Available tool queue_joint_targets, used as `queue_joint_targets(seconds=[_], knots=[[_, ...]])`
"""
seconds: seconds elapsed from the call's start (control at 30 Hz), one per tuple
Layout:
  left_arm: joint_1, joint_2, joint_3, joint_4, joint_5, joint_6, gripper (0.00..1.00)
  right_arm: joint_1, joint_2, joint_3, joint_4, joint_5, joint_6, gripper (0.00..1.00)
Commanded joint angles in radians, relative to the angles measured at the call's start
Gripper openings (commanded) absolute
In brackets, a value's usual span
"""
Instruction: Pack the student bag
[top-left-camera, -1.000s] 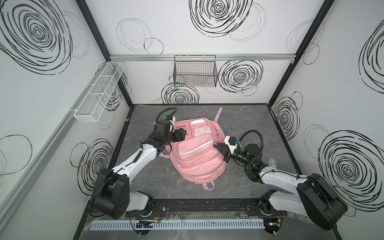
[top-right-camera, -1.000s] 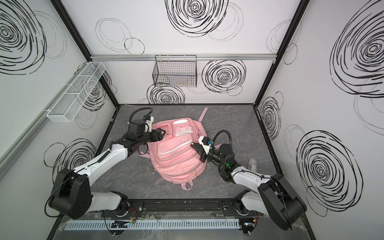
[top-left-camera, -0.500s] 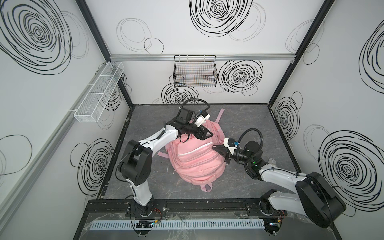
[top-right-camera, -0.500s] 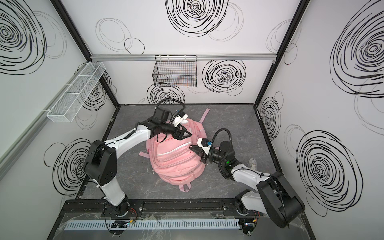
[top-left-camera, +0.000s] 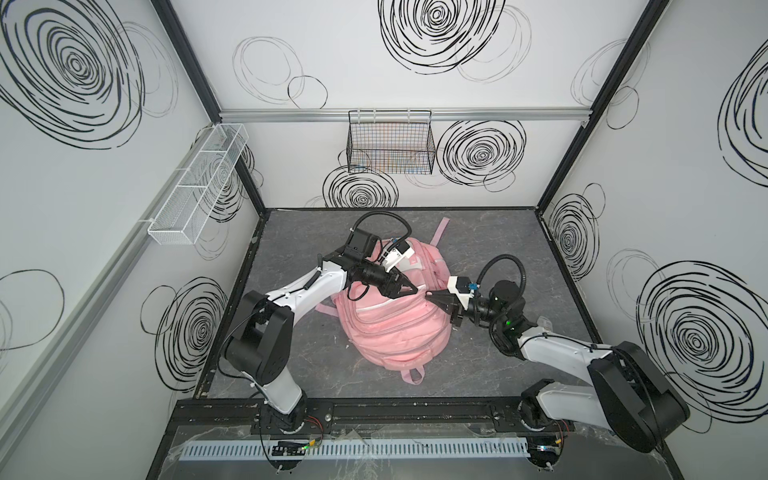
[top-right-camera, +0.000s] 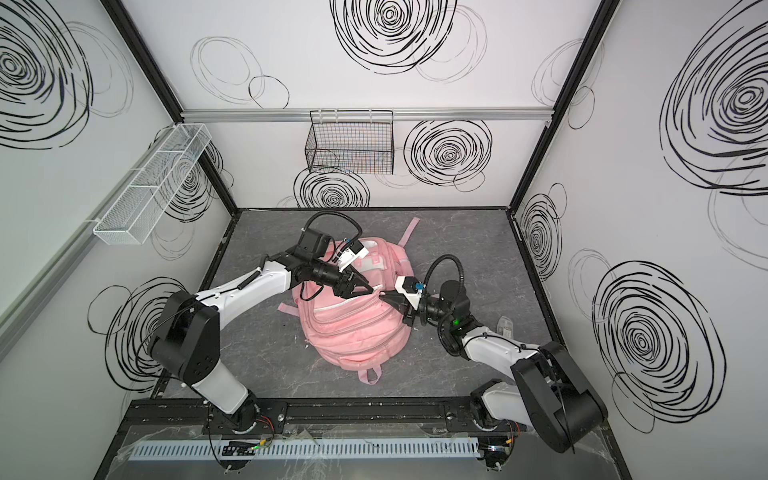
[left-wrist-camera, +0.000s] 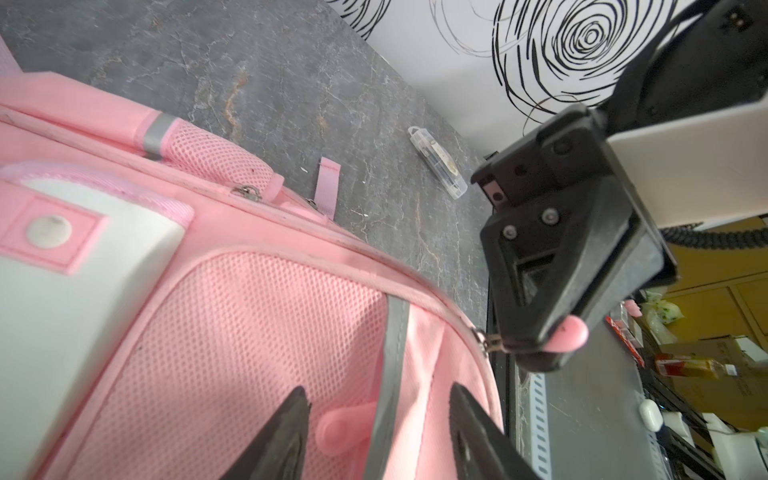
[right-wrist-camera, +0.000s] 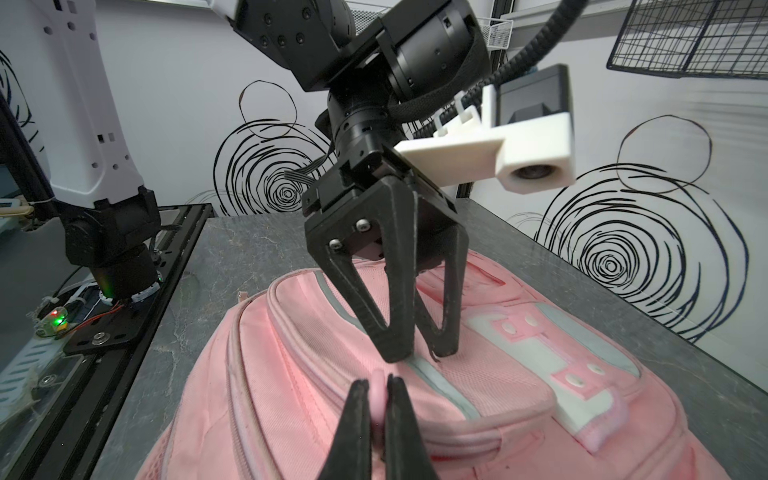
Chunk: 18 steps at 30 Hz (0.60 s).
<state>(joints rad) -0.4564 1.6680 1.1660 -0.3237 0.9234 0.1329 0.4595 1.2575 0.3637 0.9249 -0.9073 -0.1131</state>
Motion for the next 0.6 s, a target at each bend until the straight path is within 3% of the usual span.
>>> queue_joint_targets(seconds=[0.0, 0.13, 0.2, 0.3, 0.4, 0.57], knots=[[-0.014, -0.012, -0.013, -0.032, 0.055, 0.072, 0.58, -0.008, -0.010, 0.038, 0.030, -0.026, -0.020, 0.00], [-0.031, 0.033, 0.009, -0.067, 0.008, 0.078, 0.55, -0.008, -0.015, 0.038, 0.025, -0.030, -0.023, 0.00], [-0.038, 0.055, 0.028, -0.087, 0.023, 0.090, 0.42, -0.008, -0.015, 0.040, 0.019, -0.029, -0.026, 0.00], [-0.042, 0.067, 0.040, -0.080, 0.071, 0.094, 0.15, -0.008, -0.013, 0.044, 0.011, -0.026, -0.027, 0.00], [-0.044, 0.067, 0.039, -0.052, 0.089, 0.072, 0.01, -0.007, -0.018, 0.049, 0.005, -0.013, -0.030, 0.00], [-0.029, 0.042, 0.019, 0.060, -0.037, -0.077, 0.00, -0.004, -0.043, 0.041, -0.010, 0.031, -0.027, 0.00]])
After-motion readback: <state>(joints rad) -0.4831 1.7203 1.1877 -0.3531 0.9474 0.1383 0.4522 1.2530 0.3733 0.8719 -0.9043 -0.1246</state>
